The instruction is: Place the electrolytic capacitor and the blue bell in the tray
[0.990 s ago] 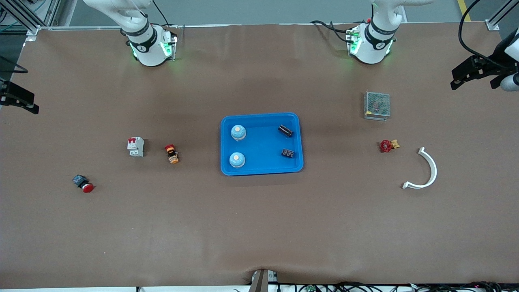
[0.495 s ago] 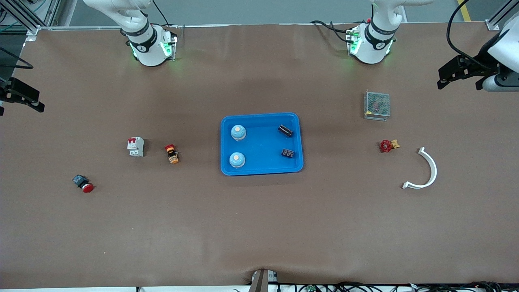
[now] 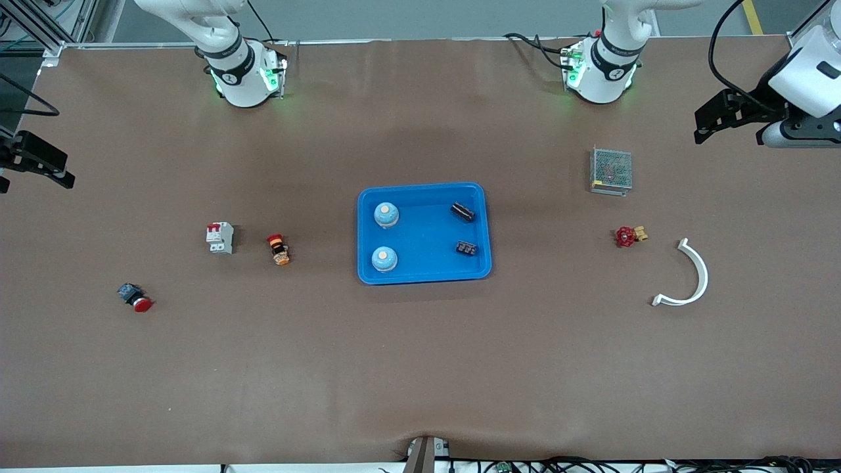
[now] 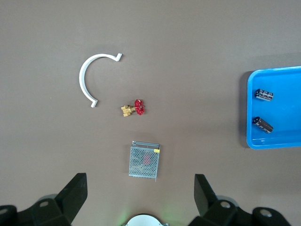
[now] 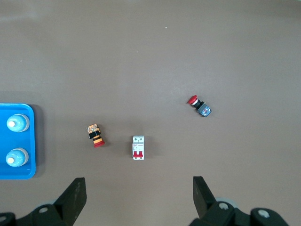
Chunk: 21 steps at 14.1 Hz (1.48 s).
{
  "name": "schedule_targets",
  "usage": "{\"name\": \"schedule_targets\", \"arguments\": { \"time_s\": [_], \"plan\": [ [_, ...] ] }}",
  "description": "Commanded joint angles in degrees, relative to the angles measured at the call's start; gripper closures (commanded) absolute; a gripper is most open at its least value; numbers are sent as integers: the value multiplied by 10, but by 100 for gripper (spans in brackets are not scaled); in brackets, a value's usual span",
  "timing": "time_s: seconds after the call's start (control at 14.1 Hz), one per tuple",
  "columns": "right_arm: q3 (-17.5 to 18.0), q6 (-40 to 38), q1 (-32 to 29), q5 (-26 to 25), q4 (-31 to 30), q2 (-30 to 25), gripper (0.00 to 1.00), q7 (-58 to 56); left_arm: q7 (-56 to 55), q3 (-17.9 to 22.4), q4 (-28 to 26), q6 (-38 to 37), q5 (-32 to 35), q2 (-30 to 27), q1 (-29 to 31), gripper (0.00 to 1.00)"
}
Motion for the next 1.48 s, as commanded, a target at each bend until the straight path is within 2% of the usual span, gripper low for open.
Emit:
{"name": "schedule_targets", "arguments": {
  "time_s": [0.0,0.85,1.41],
  "plan": [
    [-6,9,8,5,-19,-17,0,14,-5,-2,-13,1,-7,-15,4,0],
    [-7,-11,11,6,-31,-18,0,21,-23,4,-4,6,0,-1,6,0],
    [-6,0,11,6,-48,-18,0,34,-20,5,39,1,7,28,10,0]
  ]
}}
